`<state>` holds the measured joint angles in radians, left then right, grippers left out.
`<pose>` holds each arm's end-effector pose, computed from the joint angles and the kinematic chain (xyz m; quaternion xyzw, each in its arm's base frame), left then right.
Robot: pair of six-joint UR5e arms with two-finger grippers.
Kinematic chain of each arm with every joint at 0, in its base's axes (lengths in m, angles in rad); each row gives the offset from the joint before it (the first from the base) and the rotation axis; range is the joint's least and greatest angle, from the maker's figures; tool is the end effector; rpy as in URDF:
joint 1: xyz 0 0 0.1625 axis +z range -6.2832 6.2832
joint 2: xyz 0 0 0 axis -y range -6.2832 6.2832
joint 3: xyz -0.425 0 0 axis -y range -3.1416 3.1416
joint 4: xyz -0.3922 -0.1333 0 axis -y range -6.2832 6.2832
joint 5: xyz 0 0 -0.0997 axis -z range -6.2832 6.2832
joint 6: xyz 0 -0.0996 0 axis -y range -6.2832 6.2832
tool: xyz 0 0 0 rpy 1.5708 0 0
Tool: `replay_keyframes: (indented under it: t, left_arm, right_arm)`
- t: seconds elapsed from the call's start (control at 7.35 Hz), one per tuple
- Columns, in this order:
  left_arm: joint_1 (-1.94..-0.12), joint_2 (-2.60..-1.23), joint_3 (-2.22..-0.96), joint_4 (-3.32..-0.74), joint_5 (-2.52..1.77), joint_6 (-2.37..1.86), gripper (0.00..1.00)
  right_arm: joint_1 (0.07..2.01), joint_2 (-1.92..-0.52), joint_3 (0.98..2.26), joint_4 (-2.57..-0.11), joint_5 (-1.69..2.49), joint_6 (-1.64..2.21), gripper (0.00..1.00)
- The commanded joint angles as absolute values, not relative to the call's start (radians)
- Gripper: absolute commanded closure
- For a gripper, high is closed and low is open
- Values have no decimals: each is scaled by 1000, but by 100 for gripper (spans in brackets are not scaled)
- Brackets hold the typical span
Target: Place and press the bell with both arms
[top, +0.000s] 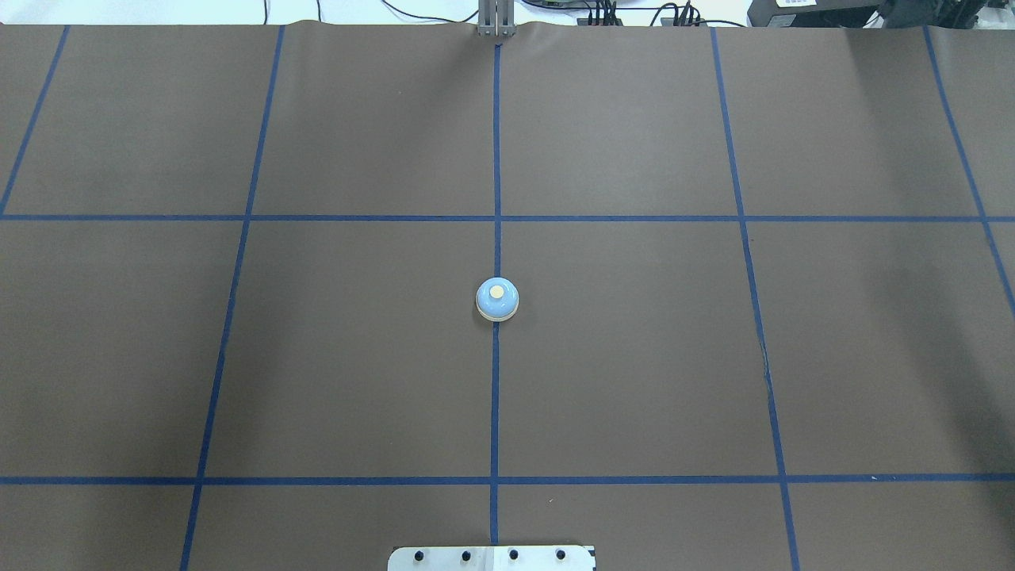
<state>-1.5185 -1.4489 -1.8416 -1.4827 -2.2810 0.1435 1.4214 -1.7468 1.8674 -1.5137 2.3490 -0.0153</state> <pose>-0.0453 -0.4433 0.5955 0.0443 0.3459 0.1021 0.9317 -0.0007 -0.4303 0.5859 0.0566 -0.3825 -0.1094 0.9157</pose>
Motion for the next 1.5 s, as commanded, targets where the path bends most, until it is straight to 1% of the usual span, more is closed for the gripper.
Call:
replay_keyframes:
  t: [0.0, 0.41, 0.68, 1.36]
  left_arm:
    - [-1517, -1450, -1833, -1485, -2281, 144, 0]
    - [-1519, -1448, -1853, -1483, -2281, 134, 0]
    - [-1519, -1450, -1870, -1476, -2281, 133, 0]
    - [-1517, -1450, -1867, -1473, -2283, 133, 0]
  right_arm:
    - [1419, -1711, 1809, -1511, 2361, -20, 0]
    - [1414, -1641, 1750, -1513, 2339, -18, 0]
    - [1397, -1640, 1749, -1513, 2303, -12, 0]
    - [1388, -1634, 1743, -1513, 2293, -11, 0]
